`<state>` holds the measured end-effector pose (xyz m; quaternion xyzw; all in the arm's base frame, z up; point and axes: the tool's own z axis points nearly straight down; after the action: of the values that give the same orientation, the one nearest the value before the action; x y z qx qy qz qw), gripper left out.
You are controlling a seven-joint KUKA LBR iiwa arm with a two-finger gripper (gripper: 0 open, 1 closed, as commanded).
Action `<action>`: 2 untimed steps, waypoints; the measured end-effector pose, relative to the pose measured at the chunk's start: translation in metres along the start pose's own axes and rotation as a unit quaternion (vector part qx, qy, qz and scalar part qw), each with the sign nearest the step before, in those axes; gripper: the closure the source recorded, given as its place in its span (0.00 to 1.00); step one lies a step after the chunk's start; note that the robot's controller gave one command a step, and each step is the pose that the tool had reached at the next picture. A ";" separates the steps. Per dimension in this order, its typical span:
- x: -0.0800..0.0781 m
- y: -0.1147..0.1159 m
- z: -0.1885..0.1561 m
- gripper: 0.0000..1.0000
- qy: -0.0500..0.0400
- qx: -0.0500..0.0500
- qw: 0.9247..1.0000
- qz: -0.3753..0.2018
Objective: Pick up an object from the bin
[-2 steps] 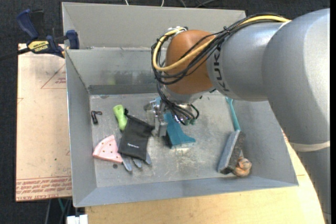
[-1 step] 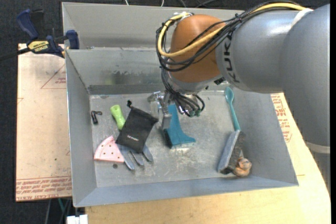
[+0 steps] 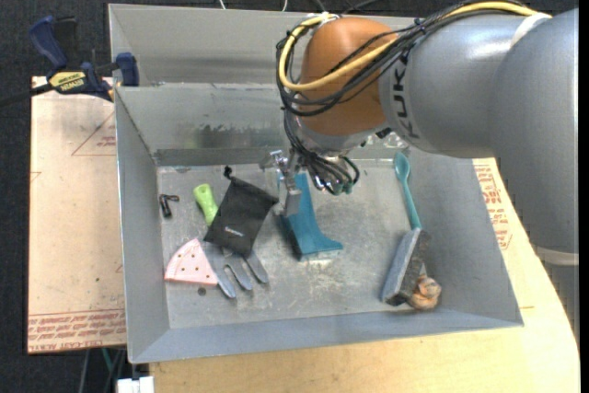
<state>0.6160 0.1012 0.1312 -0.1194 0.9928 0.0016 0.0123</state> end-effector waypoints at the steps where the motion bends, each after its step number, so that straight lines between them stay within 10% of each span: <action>1: -0.019 -0.003 0.051 1.00 0.002 -0.001 0.998 0.061; 2: -0.019 -0.004 0.009 1.00 0.006 -0.001 1.000 0.030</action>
Offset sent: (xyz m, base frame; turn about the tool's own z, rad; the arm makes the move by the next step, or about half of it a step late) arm 0.0204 -0.0033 0.1217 -0.1096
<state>0.6356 0.1015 0.1229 -0.0898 0.9959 0.0023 0.0057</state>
